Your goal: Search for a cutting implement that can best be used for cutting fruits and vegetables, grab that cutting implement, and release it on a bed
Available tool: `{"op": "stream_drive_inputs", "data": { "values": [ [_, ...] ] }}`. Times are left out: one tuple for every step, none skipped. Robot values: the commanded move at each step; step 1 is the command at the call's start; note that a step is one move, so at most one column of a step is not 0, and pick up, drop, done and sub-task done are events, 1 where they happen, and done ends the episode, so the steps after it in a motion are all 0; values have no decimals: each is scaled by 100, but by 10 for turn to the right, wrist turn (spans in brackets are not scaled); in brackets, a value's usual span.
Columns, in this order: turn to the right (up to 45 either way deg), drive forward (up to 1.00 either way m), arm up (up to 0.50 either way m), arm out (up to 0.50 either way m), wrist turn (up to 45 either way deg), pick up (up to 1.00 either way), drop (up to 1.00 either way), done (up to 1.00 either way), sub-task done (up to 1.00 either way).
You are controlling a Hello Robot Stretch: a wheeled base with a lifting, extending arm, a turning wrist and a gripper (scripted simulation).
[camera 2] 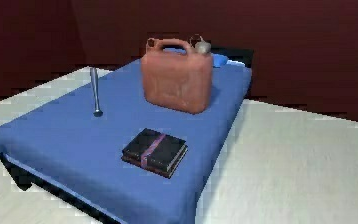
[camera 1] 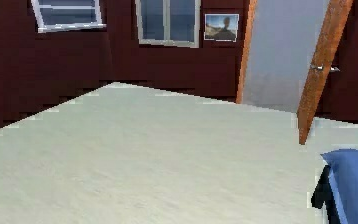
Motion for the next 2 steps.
{"op": "stream_drive_inputs", "data": {
  "values": [
    [240, 0, 0, 0, 0, 0, 0, 0, 0],
    [0, 100, 0, 0, 0, 0, 0, 0, 0]
  ]
}}
